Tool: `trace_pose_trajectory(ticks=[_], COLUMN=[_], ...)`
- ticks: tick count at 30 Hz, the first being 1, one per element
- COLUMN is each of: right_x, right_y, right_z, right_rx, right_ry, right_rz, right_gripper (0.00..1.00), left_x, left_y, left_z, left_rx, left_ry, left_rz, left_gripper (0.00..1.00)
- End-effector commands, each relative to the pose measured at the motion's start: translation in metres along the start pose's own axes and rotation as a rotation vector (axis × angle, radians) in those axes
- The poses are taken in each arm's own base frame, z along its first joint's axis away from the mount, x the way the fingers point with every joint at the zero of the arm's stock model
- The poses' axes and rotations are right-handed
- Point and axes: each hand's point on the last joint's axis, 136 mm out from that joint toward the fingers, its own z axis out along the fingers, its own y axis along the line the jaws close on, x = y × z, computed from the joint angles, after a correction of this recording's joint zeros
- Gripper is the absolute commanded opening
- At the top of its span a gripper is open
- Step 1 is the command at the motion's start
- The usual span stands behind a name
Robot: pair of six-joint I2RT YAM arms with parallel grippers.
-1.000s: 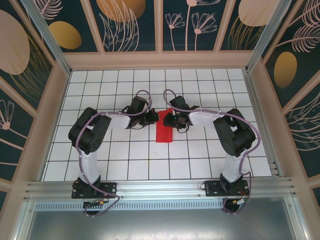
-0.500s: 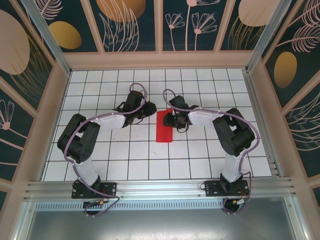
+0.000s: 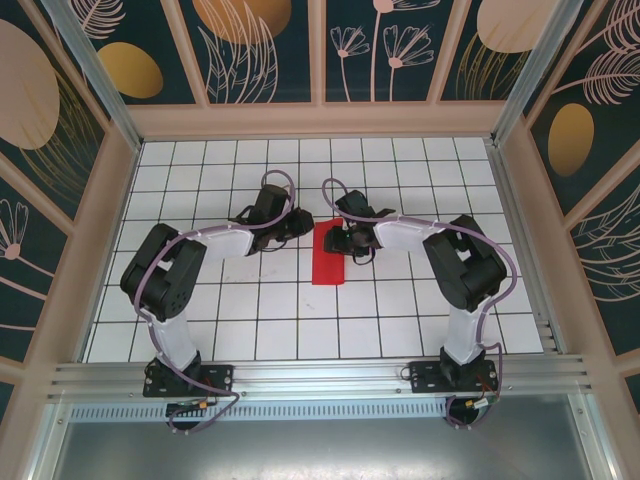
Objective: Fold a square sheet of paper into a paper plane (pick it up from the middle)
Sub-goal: Hold the square sheet of paper at the center of the table.
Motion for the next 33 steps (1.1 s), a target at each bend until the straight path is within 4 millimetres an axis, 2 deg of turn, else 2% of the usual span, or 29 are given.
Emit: trace_pose_trajectory(ticks=[1, 33], right_x=[0.031, 0.039], right_y=[-0.027, -0.032], right_z=[0.027, 0.040], right_rx=[0.099, 0.121], right_ry=[0.105, 0.139], right_rz=[-0.019, -0.011], right_gripper=[0.52, 0.53], left_x=[0.008, 0.035], left_y=[0.000, -0.001], left_z=[0.006, 0.022], left_rx=[0.007, 0.097], left_ry=[0.041, 0.151], left_rz=[0.002, -0.041], left_gripper=[0.22, 0.13])
